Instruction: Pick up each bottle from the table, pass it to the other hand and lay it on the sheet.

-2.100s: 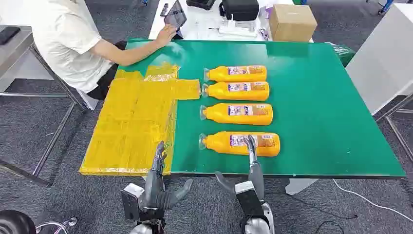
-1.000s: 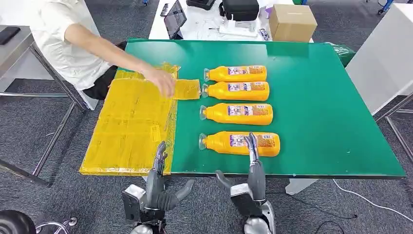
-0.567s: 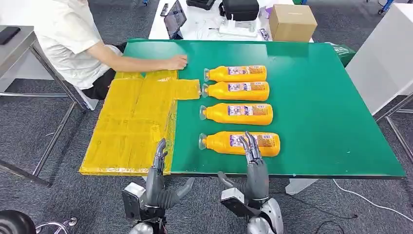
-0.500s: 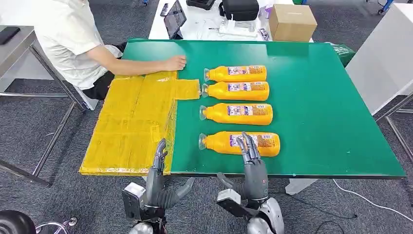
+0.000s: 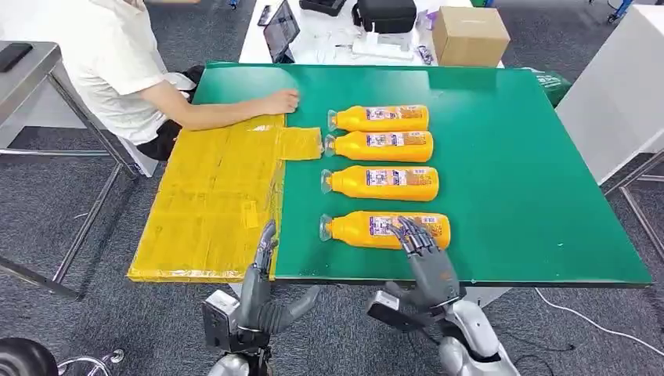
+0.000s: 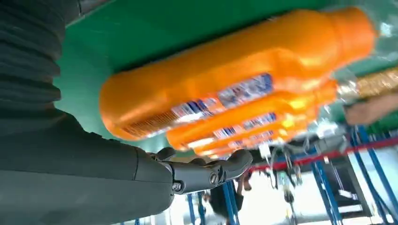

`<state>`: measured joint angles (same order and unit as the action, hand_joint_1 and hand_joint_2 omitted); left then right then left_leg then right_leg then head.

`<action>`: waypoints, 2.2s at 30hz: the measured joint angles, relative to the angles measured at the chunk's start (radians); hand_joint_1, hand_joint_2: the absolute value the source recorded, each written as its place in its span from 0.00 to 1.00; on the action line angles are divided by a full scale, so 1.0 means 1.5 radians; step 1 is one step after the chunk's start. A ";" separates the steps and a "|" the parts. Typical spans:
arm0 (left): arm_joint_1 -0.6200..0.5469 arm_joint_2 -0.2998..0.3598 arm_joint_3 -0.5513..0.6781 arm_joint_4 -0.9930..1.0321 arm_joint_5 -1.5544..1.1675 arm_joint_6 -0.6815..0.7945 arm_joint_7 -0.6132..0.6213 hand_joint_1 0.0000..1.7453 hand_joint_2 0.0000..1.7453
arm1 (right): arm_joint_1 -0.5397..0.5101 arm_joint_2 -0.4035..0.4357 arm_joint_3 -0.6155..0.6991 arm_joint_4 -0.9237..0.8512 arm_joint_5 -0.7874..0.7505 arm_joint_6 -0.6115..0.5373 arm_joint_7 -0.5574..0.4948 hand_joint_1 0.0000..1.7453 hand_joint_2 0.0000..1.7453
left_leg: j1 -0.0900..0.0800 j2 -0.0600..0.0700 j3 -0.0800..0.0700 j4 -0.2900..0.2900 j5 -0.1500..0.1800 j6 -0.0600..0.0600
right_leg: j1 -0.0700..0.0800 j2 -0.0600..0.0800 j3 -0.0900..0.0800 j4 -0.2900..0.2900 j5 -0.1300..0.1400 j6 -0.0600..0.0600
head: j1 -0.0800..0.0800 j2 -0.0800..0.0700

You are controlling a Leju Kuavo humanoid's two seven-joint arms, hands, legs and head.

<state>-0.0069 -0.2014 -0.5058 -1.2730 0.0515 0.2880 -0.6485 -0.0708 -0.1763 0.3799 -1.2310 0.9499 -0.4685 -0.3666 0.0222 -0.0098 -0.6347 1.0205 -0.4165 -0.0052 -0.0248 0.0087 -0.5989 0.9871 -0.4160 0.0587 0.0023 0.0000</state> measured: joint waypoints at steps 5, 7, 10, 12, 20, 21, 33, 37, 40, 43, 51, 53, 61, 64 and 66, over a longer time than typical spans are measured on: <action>0.000 -0.001 0.001 0.000 -0.002 -0.001 0.001 0.00 1.00 | -0.008 -0.026 0.009 0.000 0.000 0.031 0.016 0.00 1.00 | 0.000 0.000 0.000 0.000 0.000 0.000 | 0.000 0.000 0.000 0.000 0.000 0.000 | 0.000 0.000; 0.000 -0.001 0.001 0.001 -0.007 -0.003 0.003 0.00 1.00 | -0.013 -0.040 0.014 0.000 0.000 0.060 0.035 0.00 1.00 | 0.000 0.000 0.000 0.000 0.000 0.000 | 0.000 0.000 0.000 0.000 0.000 0.000 | 0.000 0.000; 0.000 -0.001 0.001 0.003 -0.008 -0.004 0.003 0.00 1.00 | -0.021 -0.058 0.016 0.000 0.000 0.075 0.047 0.00 1.00 | 0.000 0.000 0.000 0.000 0.000 0.000 | 0.000 0.000 0.000 0.000 0.000 0.000 | 0.000 0.000; 0.000 -0.001 0.001 0.004 -0.008 -0.004 0.004 0.00 1.00 | -0.024 -0.066 0.016 0.000 0.003 0.075 0.050 0.00 1.00 | 0.000 0.000 0.000 0.000 0.000 0.000 | 0.000 0.000 0.000 0.000 0.000 0.000 | 0.000 0.000; 0.000 -0.003 0.002 0.004 -0.014 -0.003 0.005 0.00 1.00 | -0.048 -0.076 0.022 -0.003 0.028 0.066 0.053 0.00 1.00 | 0.000 0.000 0.000 0.000 0.000 0.000 | 0.000 0.000 0.000 0.000 0.000 0.000 | 0.000 0.000; 0.000 -0.004 0.003 0.004 -0.016 0.002 0.005 0.00 1.00 | -0.054 -0.076 0.023 -0.006 0.032 0.062 0.053 0.00 1.00 | 0.000 0.000 0.000 0.000 0.000 0.000 | 0.000 0.000 0.000 0.000 0.000 0.000 | 0.000 0.000; 0.000 -0.006 0.009 0.004 -0.024 0.005 0.005 0.00 1.00 | -0.087 -0.076 0.066 -0.077 0.060 0.028 0.053 0.00 1.00 | 0.000 0.000 0.000 0.000 0.000 0.000 | 0.000 0.000 0.000 0.000 0.000 0.000 | 0.000 0.000; 0.000 -0.006 0.010 0.004 -0.024 0.003 0.005 0.00 1.00 | -0.095 -0.076 0.077 -0.089 0.044 0.031 0.058 0.00 1.00 | 0.000 0.000 0.000 0.000 0.000 0.000 | 0.000 0.000 0.000 0.000 0.000 0.000 | 0.000 0.000; 0.000 -0.006 0.010 0.004 -0.019 -0.005 0.006 0.00 1.00 | -0.106 -0.076 0.079 -0.079 0.006 0.068 0.065 0.00 1.00 | 0.000 0.000 0.000 0.000 0.000 0.000 | 0.000 0.000 0.000 0.000 0.000 0.000 | 0.000 0.000; 0.000 -0.006 0.010 0.004 -0.016 -0.010 0.007 0.00 1.00 | -0.117 -0.076 0.079 -0.049 -0.019 0.101 0.069 0.00 1.00 | 0.000 0.000 0.000 0.000 0.000 0.000 | 0.000 0.000 0.000 0.000 0.000 0.000 | 0.000 0.000; 0.000 -0.006 0.008 0.004 -0.015 -0.015 0.008 0.00 1.00 | -0.139 -0.074 0.079 0.016 -0.019 0.090 0.068 0.00 1.00 | 0.000 0.000 0.000 0.000 0.000 0.000 | 0.000 0.000 0.000 0.000 0.000 0.000 | 0.000 0.000; 0.000 -0.006 0.008 0.004 -0.015 -0.015 0.008 0.00 1.00 | -0.145 -0.071 0.079 0.035 -0.010 0.076 0.063 0.00 1.00 | 0.000 0.000 0.000 0.000 0.000 0.000 | 0.000 0.000 0.000 0.000 0.000 0.000 | 0.000 0.000; 0.000 -0.006 0.007 0.004 -0.017 -0.011 0.009 0.00 1.00 | -0.156 -0.061 0.079 0.074 0.016 0.049 0.063 0.00 1.00 | 0.000 0.000 0.000 0.000 0.000 0.000 | 0.000 0.000 0.000 0.000 0.000 0.000 | 0.000 0.000; 0.000 -0.006 0.007 0.004 -0.019 -0.008 0.009 0.00 1.00 | -0.163 -0.058 0.079 0.081 0.029 0.037 0.066 0.00 1.00 | 0.000 0.000 0.000 0.000 0.000 0.000 | 0.000 0.000 0.000 0.000 0.000 0.000 | 0.000 0.000; 0.000 -0.006 0.007 0.004 -0.019 -0.006 0.009 0.00 1.00 | -0.170 -0.056 0.079 0.086 0.036 0.033 0.070 0.00 1.00 | 0.000 0.000 0.000 0.000 0.000 0.000 | 0.000 0.000 0.000 0.000 0.000 0.000 | 0.000 0.000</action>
<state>-0.0069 -0.2110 -0.4948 -1.2673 0.0225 0.2796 -0.6355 -0.3251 -0.2598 0.4982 -1.1017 1.0041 -0.4189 -0.2613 0.0221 -0.0101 -0.6351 1.0206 -0.4163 -0.0045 -0.0249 0.0086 -0.5987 0.9872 -0.4159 0.0590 0.0019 0.0000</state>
